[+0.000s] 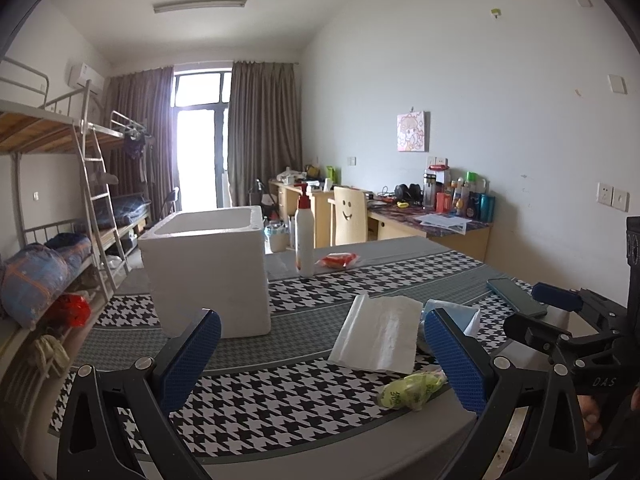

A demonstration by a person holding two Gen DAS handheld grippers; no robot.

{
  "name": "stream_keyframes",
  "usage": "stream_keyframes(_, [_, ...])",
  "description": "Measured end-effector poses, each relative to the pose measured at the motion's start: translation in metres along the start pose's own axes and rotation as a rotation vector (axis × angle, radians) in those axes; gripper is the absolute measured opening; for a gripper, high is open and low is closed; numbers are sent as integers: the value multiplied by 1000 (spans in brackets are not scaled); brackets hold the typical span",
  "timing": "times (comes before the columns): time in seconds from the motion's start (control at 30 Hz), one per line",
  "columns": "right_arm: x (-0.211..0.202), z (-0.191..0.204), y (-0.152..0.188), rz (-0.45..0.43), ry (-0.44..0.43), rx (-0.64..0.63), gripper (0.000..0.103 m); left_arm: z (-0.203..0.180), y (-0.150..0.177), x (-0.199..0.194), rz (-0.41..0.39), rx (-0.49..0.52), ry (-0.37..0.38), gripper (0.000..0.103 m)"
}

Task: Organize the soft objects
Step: 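Move both tools toward the items lying on the houndstooth table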

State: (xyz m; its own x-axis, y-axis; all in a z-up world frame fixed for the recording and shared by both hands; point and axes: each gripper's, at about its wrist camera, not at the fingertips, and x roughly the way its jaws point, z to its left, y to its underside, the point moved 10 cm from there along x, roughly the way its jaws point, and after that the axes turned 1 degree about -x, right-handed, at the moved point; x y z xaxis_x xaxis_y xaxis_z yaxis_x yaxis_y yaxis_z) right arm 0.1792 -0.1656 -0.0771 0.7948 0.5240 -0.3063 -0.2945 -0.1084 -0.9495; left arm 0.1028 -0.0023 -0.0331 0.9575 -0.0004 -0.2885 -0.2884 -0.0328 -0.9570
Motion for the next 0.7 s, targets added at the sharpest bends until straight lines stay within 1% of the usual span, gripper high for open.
stream_keyframes(0.33, [10, -6, 4, 23, 14, 8, 96, -2, 6, 15, 39, 2, 10, 102])
stream_keyframes(0.7, [20, -18, 13, 61, 34, 26, 96, -17, 18, 34, 91, 21, 67, 102])
